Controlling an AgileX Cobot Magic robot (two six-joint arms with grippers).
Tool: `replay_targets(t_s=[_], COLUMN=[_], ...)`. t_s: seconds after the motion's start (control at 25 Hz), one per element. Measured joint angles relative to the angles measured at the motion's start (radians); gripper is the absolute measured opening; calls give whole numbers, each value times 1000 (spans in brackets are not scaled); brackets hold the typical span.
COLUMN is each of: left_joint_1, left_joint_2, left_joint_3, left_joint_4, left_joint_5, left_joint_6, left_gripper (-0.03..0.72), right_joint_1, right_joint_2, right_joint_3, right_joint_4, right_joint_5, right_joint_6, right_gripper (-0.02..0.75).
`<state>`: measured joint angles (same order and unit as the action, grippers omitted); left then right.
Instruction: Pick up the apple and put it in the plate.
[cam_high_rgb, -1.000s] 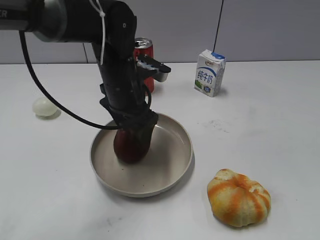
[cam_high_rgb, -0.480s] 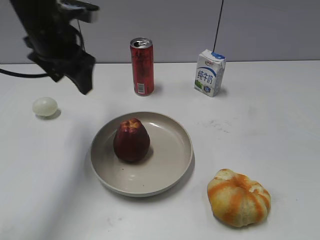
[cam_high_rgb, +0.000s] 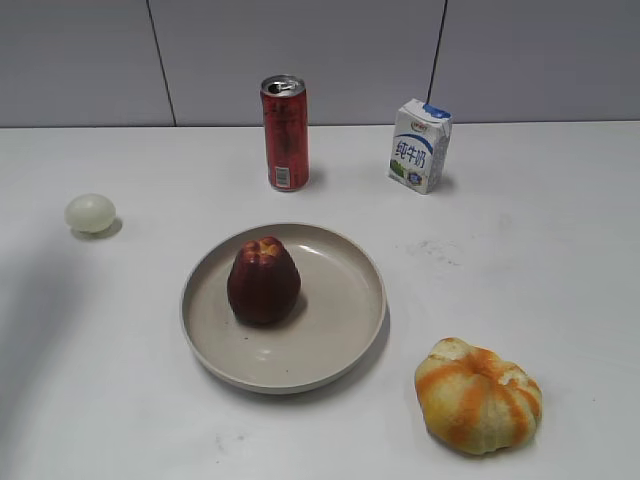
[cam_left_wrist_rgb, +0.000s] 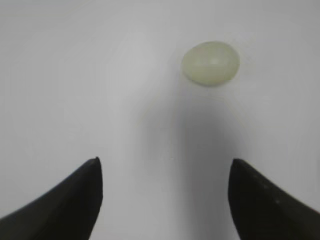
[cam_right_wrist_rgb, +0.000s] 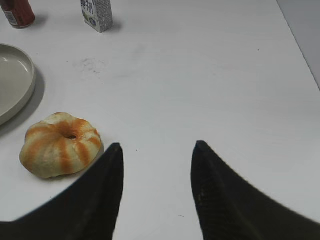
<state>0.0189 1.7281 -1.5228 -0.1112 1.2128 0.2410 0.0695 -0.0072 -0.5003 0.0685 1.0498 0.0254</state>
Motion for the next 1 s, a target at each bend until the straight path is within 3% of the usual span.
replay_targets(t_s=[0.4, 0.72, 1.0], left_joint_1=[22, 22, 22], left_joint_2=[-457, -861, -1179], left_joint_3=[538, 821, 993], left_joint_4=[-18, -10, -7], left_joint_5=[-12, -36, -53], left_joint_6=[-3, -3, -3], left_gripper=[591, 589, 589], right_joint_1=[0, 0, 0], right_joint_2=[0, 0, 0], right_joint_3=[0, 0, 0], right_joint_4=[0, 0, 0], right_joint_5=[0, 0, 0], right_joint_6=[0, 0, 0], right_gripper=[339, 339, 339])
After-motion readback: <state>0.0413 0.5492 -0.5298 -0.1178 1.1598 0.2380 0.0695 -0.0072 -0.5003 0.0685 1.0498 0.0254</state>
